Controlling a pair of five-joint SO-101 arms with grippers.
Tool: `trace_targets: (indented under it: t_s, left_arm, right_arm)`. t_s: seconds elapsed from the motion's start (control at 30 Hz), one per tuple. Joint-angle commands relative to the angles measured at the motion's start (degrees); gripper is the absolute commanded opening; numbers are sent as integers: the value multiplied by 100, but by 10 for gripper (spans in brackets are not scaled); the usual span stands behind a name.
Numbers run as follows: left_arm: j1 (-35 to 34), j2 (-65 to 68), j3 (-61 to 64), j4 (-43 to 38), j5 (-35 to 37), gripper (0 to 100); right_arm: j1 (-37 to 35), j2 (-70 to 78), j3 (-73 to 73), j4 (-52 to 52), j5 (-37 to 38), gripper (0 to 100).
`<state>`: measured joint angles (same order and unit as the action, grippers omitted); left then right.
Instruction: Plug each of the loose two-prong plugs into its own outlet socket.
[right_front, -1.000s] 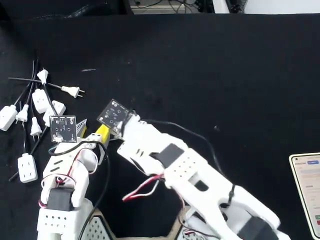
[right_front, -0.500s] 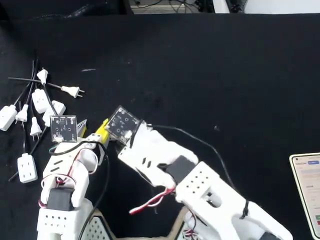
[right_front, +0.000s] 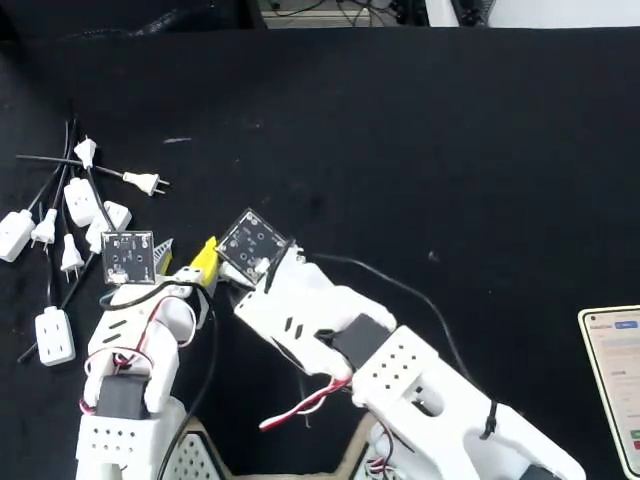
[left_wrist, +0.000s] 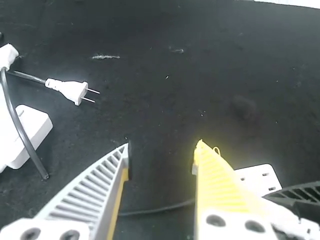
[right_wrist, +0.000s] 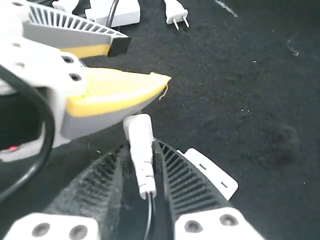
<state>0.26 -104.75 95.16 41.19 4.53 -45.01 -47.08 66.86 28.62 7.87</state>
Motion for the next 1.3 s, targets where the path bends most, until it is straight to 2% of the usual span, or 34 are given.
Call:
trace_targets:
  t_s: [0.0, 0.67, 0.8, 1.13, 1.27]
  left_arm:
    - [338, 26, -4, -26, -53, 216]
    - [382, 35, 127, -62, -62, 216]
    - [382, 35, 136, -35, -62, 216]
    - [505, 44, 215, -62, -62, 216]
    - [655, 44, 215, -53, -334, 216]
  right_arm:
    - [-114, -215, -92, -369, -79, 11]
    - [-105, -259, -101, -396, -132, 11]
    - [-105, -259, -75, -580, -484, 11]
    - [35, -268, -84, -580, -519, 11]
    - [70, -505, -22, -563, -527, 11]
